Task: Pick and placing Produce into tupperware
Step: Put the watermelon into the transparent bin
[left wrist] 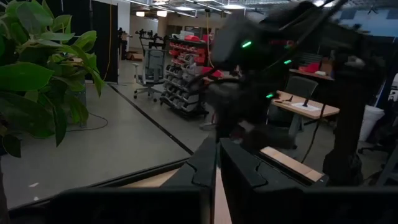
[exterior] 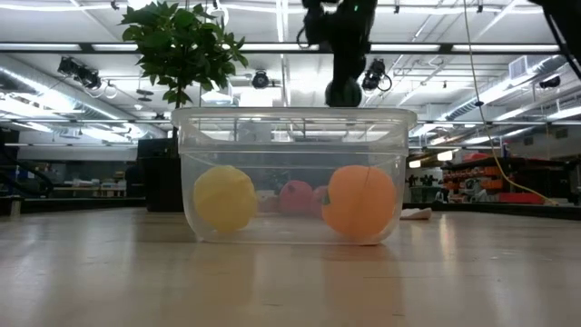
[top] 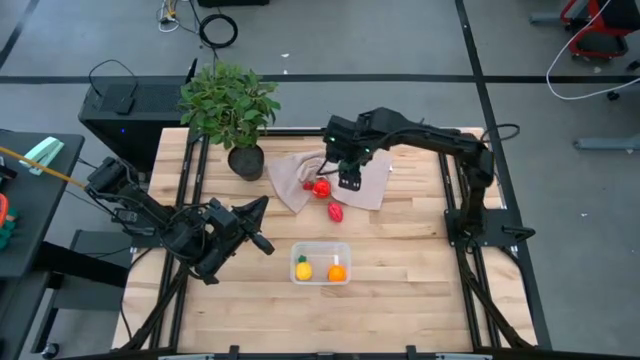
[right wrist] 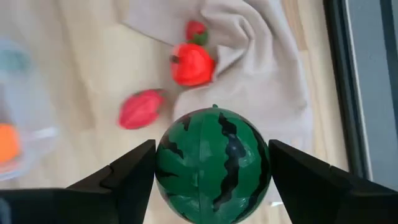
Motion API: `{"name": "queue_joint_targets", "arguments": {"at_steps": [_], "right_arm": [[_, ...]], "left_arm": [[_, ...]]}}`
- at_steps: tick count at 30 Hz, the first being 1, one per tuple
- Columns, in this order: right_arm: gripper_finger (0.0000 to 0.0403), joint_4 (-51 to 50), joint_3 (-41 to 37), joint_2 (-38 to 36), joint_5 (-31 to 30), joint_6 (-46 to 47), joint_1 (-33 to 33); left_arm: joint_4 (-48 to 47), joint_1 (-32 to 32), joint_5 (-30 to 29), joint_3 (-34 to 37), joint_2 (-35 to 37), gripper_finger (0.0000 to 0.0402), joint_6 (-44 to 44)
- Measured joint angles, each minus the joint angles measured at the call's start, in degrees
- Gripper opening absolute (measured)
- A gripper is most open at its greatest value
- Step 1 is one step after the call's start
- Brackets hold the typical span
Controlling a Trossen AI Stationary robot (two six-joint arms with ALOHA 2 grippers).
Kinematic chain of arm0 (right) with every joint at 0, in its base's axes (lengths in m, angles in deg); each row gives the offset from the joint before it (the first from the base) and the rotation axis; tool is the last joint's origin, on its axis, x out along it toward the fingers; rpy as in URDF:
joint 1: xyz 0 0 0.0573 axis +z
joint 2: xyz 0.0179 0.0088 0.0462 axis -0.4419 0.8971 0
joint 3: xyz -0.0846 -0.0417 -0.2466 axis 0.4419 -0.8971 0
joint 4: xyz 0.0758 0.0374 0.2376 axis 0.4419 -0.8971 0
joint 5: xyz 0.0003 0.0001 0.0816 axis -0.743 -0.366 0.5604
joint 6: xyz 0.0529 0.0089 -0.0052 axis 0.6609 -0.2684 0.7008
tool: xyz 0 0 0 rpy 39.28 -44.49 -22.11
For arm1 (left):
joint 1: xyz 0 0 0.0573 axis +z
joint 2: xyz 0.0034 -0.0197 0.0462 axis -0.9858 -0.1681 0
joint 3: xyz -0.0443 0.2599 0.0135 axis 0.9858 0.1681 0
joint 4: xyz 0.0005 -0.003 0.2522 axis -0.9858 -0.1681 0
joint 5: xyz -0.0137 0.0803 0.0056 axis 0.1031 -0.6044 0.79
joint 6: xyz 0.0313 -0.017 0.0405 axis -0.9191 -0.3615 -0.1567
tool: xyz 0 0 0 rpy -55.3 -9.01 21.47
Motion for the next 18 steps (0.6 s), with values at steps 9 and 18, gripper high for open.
{"name": "queue_joint_targets", "arguments": {"at_steps": [9,18], "right_arm": [[0.0293,-5.6,0.0,-4.6,0.6,8.0,11.4],[0.029,-5.8,0.0,-5.6,-0.7,19.0,25.3]], "left_arm": [[0.0,-0.4,0.0,0.0,0.0,0.0009,0.0],[0.1,-1.3,0.0,0.0,0.0,0.0026,-0.1]]}}
